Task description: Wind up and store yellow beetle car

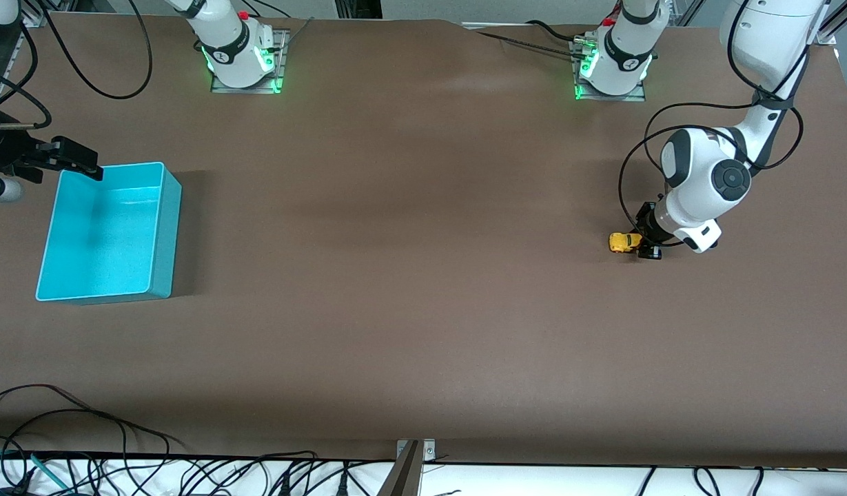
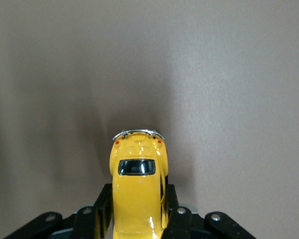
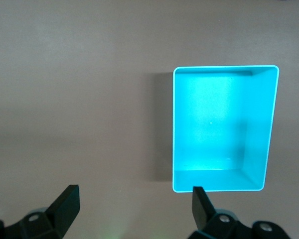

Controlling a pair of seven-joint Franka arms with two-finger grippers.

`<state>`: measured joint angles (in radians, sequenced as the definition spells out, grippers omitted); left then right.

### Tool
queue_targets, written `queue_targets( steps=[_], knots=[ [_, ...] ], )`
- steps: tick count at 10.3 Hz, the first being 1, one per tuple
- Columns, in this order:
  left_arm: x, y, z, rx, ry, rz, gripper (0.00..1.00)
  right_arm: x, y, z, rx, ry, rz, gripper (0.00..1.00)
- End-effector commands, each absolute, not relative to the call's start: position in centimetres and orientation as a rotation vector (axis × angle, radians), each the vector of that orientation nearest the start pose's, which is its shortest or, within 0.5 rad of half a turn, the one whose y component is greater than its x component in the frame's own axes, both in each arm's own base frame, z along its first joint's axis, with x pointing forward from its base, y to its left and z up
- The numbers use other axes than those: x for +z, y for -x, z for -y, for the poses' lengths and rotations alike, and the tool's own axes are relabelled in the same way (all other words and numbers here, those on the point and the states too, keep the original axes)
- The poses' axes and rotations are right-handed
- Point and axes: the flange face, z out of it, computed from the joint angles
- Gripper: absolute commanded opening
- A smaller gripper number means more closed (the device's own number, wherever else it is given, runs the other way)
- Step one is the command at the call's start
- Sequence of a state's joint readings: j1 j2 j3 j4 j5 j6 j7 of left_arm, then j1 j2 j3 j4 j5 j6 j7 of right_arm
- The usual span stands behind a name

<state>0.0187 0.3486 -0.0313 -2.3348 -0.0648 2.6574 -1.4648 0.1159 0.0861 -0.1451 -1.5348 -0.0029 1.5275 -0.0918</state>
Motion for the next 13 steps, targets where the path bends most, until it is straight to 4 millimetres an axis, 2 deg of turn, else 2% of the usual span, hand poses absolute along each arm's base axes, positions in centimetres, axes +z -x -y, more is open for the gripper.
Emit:
queue_targets(
  steps=[1, 2, 3, 4, 6, 8, 10, 13],
  knots=[
    [20.7, -52.1, 2.4, 0.056, 2.32, 2.161, 0.0, 59.3, -57.4, 1.4, 0.157, 3.132, 0.118, 1.0],
    [22.6, -52.7, 4.4, 0.021, 2.331, 2.189, 0.0, 59.3, -57.4, 1.4, 0.155, 3.133, 0.118, 1.0],
    [23.4, -53.0, 6.4, 0.024, 2.316, 2.207, 0.0, 59.3, -57.4, 1.4, 0.153, 3.133, 0.118, 1.0],
    [23.4, -53.0, 9.2, 0.04, 2.298, 2.218, 0.0, 59.3, -57.4, 1.4, 0.153, 3.134, 0.118, 1.0],
    [22.5, -52.7, 13.6, 0.056, 2.268, 2.235, 0.0, 59.3, -57.4, 1.4, 0.153, 3.133, 0.118, 1.0],
    [20.2, -53.3, 16.1, 0.082, 2.257, 2.225, 0.0, 59.2, -57.4, 1.4, 0.157, 3.133, 0.118, 1.0],
    [18.7, -54.6, 16.9, 0.094, 2.245, 2.234, 0.0, 59.2, -57.4, 1.3, 0.157, 3.132, 0.12, 1.0],
    [17.4, -55.1, 16.0, 0.095, 2.187, 2.266, 0.0, 59.1, -57.5, 1.2, 0.157, 3.133, 0.123, 1.0]
  ],
)
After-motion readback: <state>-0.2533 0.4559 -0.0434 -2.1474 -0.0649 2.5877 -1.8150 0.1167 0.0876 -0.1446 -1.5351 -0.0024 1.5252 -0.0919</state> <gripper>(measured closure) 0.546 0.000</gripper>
